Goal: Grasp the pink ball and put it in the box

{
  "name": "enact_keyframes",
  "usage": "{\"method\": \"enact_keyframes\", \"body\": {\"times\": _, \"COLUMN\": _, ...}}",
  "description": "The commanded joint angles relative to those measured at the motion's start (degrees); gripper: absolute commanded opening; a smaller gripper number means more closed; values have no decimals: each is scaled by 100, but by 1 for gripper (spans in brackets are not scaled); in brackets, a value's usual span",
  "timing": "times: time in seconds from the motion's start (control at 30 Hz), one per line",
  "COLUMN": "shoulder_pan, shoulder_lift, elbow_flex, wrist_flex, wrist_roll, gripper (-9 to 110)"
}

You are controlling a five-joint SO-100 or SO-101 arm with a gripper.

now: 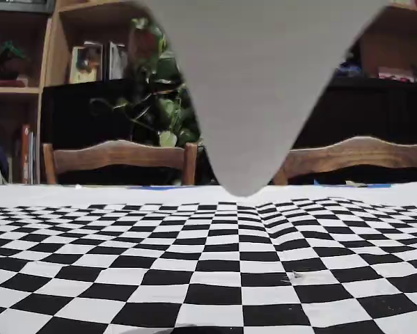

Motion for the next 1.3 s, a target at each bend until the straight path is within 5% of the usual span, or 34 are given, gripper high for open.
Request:
{"method": "enact_keyframes", "body": {"times": 0.0, "shoulder_pan": 62, "shoulder_lift": 97, "elbow_flex": 44, "wrist_flex": 9, "wrist_roll": 9, "gripper": 0}}
{"method": "enact_keyframes", "body": {"times": 0.53, "shoulder_pan": 44, "shoulder_lift": 35, "elbow_flex": 35, "wrist_flex": -141, "wrist_roll": -53, "gripper": 1}}
{"method": "enact_keyframes", "body": {"times": 0.9, "shoulder_pan": 62, "shoulder_lift": -299, "elbow_flex": -18, "wrist_flex": -1881, "wrist_roll": -70, "gripper": 22}}
{"method": "enact_keyframes", "body": {"times": 1.27, "shoulder_pan": 158, "shoulder_lift": -299, "elbow_flex": 18, "wrist_flex": -3094, "wrist_roll": -1723, "gripper": 30}}
